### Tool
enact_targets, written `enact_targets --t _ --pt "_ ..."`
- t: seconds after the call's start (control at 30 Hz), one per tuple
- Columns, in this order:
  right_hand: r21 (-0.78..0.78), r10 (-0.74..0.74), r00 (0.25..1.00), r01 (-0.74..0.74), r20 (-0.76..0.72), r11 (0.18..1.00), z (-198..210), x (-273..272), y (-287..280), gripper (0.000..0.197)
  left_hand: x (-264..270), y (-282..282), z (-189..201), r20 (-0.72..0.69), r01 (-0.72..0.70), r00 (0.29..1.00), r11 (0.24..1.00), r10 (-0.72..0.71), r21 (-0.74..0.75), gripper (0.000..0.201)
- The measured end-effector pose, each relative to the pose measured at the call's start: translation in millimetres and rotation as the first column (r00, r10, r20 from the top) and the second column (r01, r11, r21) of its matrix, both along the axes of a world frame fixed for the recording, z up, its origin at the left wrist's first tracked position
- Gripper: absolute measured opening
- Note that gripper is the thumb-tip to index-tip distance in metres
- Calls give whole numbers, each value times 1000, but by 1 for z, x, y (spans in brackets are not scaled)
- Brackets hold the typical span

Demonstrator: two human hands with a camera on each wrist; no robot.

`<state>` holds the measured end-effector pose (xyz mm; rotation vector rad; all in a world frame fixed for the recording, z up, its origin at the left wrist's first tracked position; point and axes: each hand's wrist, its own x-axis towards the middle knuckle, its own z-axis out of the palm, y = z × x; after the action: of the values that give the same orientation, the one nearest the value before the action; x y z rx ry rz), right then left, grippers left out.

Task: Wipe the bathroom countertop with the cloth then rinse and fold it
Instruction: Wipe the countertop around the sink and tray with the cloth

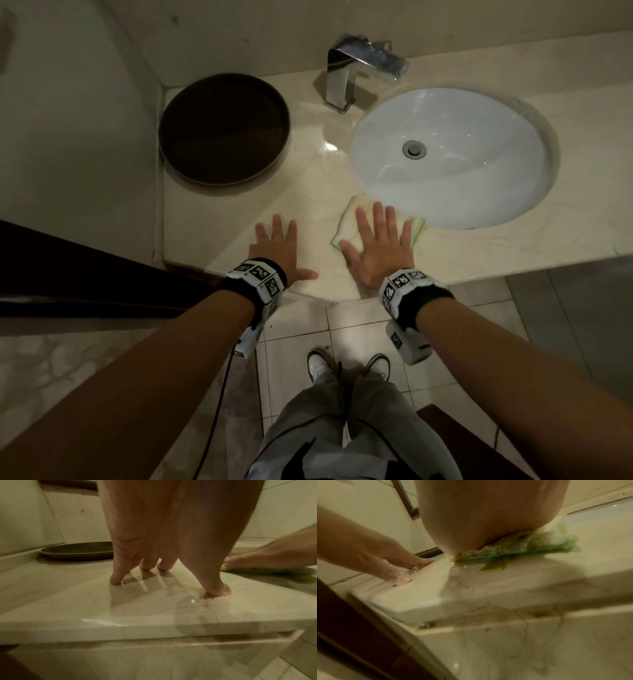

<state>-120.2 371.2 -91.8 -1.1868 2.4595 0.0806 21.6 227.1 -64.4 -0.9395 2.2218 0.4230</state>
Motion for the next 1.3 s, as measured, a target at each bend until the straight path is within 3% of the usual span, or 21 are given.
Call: enact_targets --t 0.27,0.7,1.07,1.3 --pt "10 -14 1000 13 16 1000 1 -5 -4 76 1 0 2 -8 -10 1000 1000 10 12 121" --pt "30 114 993 -113 -20 993 1 44 65 76 3 0 3 -42 7 999 1000 -8 -12 120" --pt "106 86 996 -86 8 991 2 45 50 74 3 0 -1 -85 -1 996 999 -3 -45 121" --pt "35 56 998 -55 -21 998 -3 29 5 77 3 0 -3 -95 -2 995 998 -4 -61 121"
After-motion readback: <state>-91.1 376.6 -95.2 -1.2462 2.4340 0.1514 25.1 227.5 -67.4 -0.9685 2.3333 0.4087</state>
